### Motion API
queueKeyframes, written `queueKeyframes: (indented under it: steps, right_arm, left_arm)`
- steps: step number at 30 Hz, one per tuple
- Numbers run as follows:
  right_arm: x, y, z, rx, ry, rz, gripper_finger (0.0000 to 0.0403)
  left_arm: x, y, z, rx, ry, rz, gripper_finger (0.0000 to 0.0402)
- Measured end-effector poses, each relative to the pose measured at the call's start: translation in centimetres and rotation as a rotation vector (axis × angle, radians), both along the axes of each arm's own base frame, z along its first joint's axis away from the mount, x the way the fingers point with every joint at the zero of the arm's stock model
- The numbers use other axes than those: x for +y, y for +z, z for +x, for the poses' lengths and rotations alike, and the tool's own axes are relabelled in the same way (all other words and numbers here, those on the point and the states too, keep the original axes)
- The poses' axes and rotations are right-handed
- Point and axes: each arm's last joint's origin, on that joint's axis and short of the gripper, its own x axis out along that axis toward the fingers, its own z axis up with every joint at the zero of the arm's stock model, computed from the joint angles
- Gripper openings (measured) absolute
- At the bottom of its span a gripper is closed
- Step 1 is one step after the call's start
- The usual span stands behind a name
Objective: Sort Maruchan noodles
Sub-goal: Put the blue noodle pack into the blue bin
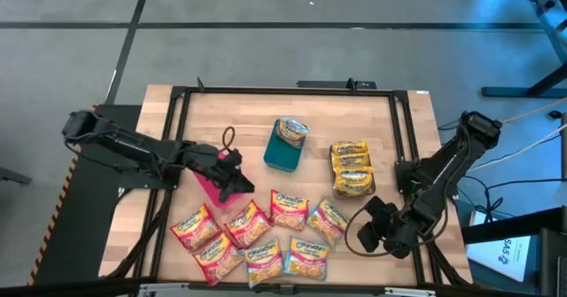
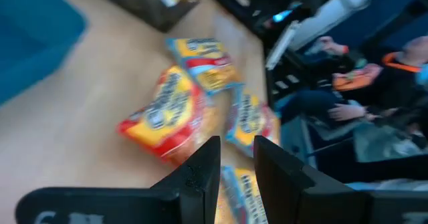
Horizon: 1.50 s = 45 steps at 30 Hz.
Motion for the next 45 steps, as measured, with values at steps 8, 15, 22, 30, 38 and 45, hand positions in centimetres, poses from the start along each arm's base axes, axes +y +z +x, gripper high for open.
queueKeyframes:
  steps: [8,15,22,30,38,45]
  right_arm:
    - [0.5,-1.4,0.7,-0.039,-0.136,-0.031,0.0204]
    - [1.6,-3.6,1.6,-0.032,-0.307,0.031,0.0226]
    - [2.1,-5.4,3.0,-0.062,-0.432,0.081,0.0213]
    - [1.3,-6.8,4.7,-0.062,-0.489,0.061,0.0212]
    - [1.0,-6.8,5.3,-0.069,-0.472,0.042,0.0173]
    - [0.8,-6.8,5.4,-0.095,-0.484,0.025,0.0093]
  left_arm:
    - [-1.3,-0.7,1.8,-0.087,-0.009,-0.005,0.0085]
    - [-1.3,-0.8,1.9,-0.086,0.008,0.003,0.0085]
    - [-1.3,-0.7,1.9,-0.098,0.009,0.001,0.0085]
    - [-1.3,-0.5,2.0,-0.116,0.009,-0.003,0.0085]
    - [-1.3,-0.5,2.0,-0.117,0.004,0.003,0.0085]
    - [-1.3,-0.5,1.9,-0.12,-0.002,0.019,0.0085]
